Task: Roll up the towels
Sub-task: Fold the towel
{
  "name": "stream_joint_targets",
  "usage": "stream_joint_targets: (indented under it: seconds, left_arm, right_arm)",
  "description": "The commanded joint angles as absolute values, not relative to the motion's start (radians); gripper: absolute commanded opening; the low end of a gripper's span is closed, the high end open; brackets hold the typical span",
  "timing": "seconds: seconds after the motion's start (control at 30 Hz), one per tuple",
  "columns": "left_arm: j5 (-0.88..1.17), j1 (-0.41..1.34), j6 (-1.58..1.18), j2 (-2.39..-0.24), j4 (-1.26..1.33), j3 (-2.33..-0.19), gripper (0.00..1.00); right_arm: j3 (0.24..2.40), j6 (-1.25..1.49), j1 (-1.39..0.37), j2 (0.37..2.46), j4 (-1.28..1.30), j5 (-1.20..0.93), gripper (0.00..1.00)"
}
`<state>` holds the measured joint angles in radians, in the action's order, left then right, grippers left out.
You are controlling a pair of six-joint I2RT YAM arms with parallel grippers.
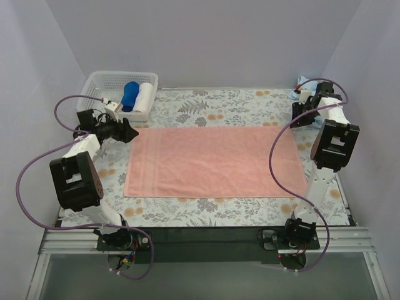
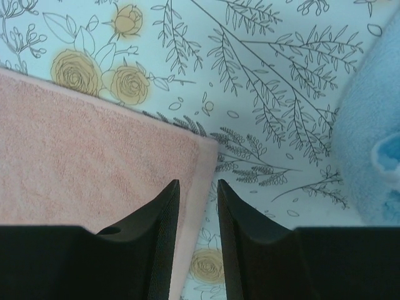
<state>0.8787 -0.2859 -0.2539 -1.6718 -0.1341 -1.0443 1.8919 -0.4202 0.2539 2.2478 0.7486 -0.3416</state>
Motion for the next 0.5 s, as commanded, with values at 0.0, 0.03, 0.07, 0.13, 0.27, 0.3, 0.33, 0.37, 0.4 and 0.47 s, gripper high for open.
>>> stream_joint_targets:
  seconds: [0.0, 0.03, 0.07, 0.13, 0.27, 0.3, 0.33, 0.37, 0.4, 0.47]
  left_arm:
    - [0.914, -0.287, -0.288, -1.664, -0.083, -1.031, 0.61]
    - [0.907, -0.285, -0.291, -1.669, -0.081, -1.031, 0.61]
    - [0.901, -0.285, -0.296, -1.677, -0.078, -1.029, 0.62]
    - [0.862, -0.287, -0.322, -1.681, -0.064, -1.022, 0.69]
    - [0.813, -0.287, -0.399, -1.695, -0.006, -0.997, 0.73]
    - [0.804, -0.288, -0.419, -1.695, 0.0, -0.986, 0.73]
    - [0.795, -0.288, -0.463, -1.695, 0.039, -0.959, 0.72]
    - [0.784, -0.288, -0.481, -1.695, 0.076, -0.948, 0.72]
    - [0.782, -0.288, -0.5, -1.698, 0.093, -0.937, 0.72]
    - [0.775, -0.287, -0.549, -1.712, 0.136, -0.913, 0.71]
  right_arm:
    - [1.939, -0.393, 0.235, 2.301, 0.689, -0.321, 0.33]
    - [1.94, -0.393, 0.232, 2.306, 0.686, -0.319, 0.33]
    - [1.94, -0.393, 0.227, 2.31, 0.684, -0.318, 0.33]
    - [1.944, -0.391, 0.218, 2.322, 0.68, -0.305, 0.34]
    - [1.957, -0.379, 0.212, 2.345, 0.675, -0.307, 0.34]
    - [1.957, -0.377, 0.212, 2.347, 0.675, -0.307, 0.32]
    - [1.956, -0.377, 0.21, 2.349, 0.672, -0.304, 0.31]
    - [1.956, -0.379, 0.207, 2.35, 0.67, -0.304, 0.3]
    - [1.953, -0.379, 0.207, 2.35, 0.67, -0.301, 0.28]
    - [1.948, -0.387, 0.206, 2.349, 0.672, -0.301, 0.24]
